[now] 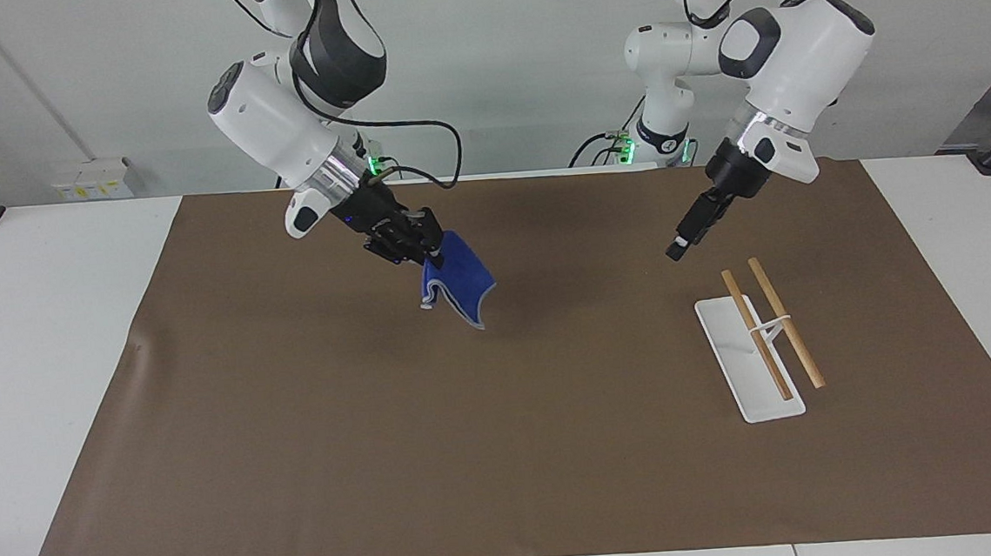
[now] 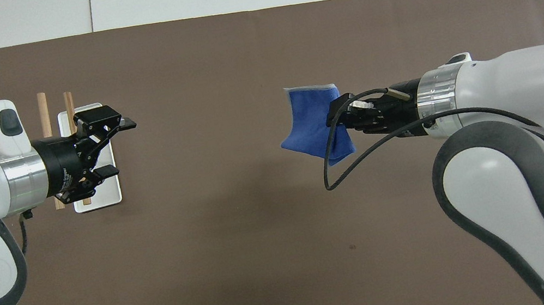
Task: Right arm passes towel to left arm to hang
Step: 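Lift the towel with the right gripper while the left gripper approaches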
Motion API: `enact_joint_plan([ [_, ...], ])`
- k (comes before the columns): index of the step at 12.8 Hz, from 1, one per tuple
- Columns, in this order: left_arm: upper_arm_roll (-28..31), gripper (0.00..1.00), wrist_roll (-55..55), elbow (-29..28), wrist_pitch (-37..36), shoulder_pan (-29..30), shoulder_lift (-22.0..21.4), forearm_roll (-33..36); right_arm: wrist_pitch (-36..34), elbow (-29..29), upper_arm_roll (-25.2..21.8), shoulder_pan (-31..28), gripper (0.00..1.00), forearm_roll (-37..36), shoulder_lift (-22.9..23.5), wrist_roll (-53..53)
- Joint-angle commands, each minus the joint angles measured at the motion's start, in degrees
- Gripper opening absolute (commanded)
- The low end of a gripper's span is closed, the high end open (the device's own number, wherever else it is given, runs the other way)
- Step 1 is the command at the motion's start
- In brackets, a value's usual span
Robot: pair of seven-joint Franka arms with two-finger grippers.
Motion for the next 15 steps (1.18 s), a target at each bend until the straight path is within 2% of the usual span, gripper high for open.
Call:
enact_joint_plan([
  [1,-3.54,1.0,-9.65,-2.71,10.33,-0.82,1.43,-4.32,0.02,0.11,1.18,-0.48,0.0,4.14,-0.78,1.52],
  [3,-7.41,1.0,-17.38,-3.58,18.5,-0.9,4.07,-4.77,0.45,0.2,1.88,-0.48,0.0,9.13,-0.95,1.69],
  [5,-10.14,1.0,-23.99,-4.11,23.36,-1.17,5.31,-4.95,1.5,0.46,2.5,-0.48,0.0,10.21,-0.87,4.58],
  [7,-12.6,1.0,-29.35,-4.11,27.57,-1.25,5.84,-7.57,5.71,0.64,3.46,0.13,0.0,10.82,-0.34,7.13],
  [10,-16.2,1.0,-36.04,-4.03,29.43,-1.43,6.02,-7.85,8.01,1.95,3.47,1.53,0.0,14.85,1.5,7.67],
  [12,-17.88,1.0,-39.3,-3.94,31.28,-1.43,6.1,-7.85,8.28,4.23,3.55,1.8,0.0,15.04,3.25,10.12],
  [15,-19.46,1.0,-40.63,-3.68,31.37,-1.26,6.1,-7.85,8.45,4.68,3.55,3.82,0.0,14.87,3.53,12.59],
])
